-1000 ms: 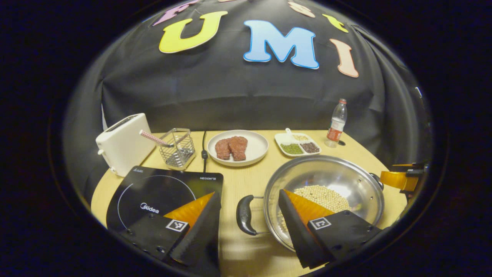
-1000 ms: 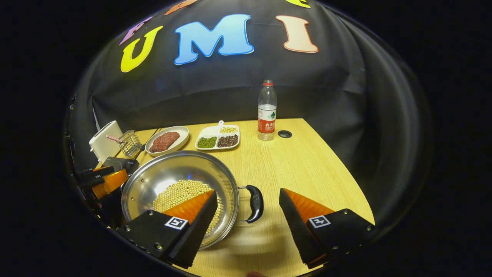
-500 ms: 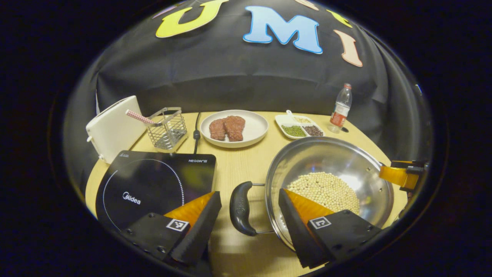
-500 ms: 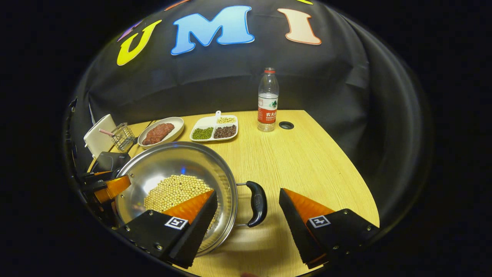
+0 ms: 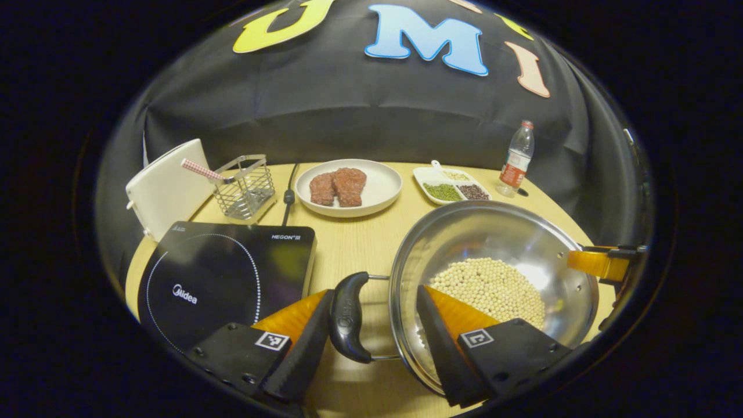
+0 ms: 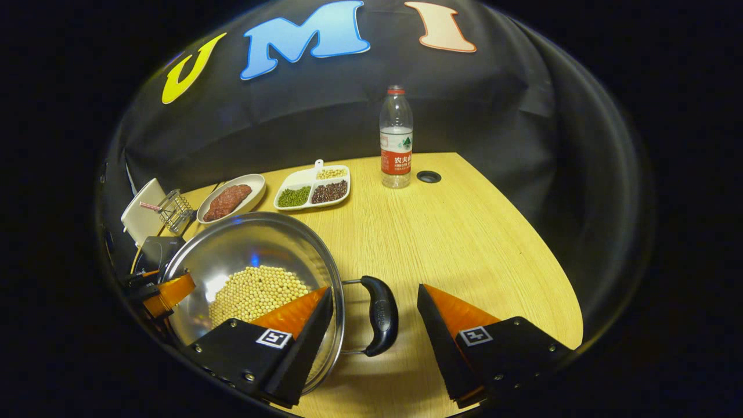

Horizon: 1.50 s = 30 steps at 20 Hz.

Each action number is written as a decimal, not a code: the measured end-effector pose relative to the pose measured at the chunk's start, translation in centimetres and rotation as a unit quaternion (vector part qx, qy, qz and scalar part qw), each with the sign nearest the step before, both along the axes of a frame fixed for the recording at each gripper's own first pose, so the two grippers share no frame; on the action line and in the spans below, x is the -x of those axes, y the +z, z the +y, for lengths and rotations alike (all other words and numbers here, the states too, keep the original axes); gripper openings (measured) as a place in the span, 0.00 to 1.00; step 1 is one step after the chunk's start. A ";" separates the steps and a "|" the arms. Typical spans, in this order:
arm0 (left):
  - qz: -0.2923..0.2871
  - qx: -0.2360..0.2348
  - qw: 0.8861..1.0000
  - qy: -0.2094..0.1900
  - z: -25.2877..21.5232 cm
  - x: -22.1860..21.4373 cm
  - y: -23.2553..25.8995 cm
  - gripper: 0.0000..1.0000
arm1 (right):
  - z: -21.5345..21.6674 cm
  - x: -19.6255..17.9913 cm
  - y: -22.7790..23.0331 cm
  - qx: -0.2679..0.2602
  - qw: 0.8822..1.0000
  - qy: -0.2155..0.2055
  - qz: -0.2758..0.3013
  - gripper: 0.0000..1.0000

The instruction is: First push the handle of the pot to place it horizontally, then grasp the pot with both hands and set it on the induction cooktop.

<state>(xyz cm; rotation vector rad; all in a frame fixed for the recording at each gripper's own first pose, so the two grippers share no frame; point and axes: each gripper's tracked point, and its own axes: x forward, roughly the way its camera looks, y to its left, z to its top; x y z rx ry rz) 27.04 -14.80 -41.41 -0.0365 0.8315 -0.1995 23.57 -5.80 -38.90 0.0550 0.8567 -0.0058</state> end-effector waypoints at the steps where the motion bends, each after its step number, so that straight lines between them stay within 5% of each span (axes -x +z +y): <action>1: 0.002 -0.001 1.000 0.001 0.0 0.0 -0.1 0.84 | 0.2 -0.1 -0.1 -0.001 1.000 0.005 -0.003 0.89; 5: -0.003 -0.005 1.000 0.013 0.4 -0.1 -0.2 0.75 | 1.1 -0.3 -0.2 -0.011 1.000 0.014 -0.005 0.80; 6: -0.004 -0.004 1.000 0.017 0.6 0.0 -0.2 0.75 | 1.0 -0.2 -0.1 -0.008 1.000 0.015 -0.006 0.62; 8: -0.006 -0.005 1.000 0.019 0.6 0.0 -0.2 0.74 | 1.1 -0.1 -0.1 -0.005 1.000 0.017 -0.005 0.63; 10: -0.007 -0.009 1.000 0.014 0.5 -0.2 -0.1 0.67 | 1.2 0.0 -0.3 0.005 1.000 0.022 -0.002 0.52; 30: -0.049 -0.031 0.998 0.040 1.9 0.5 2.3 0.68 | -1.2 1.5 5.4 0.002 0.999 0.044 -0.031 0.54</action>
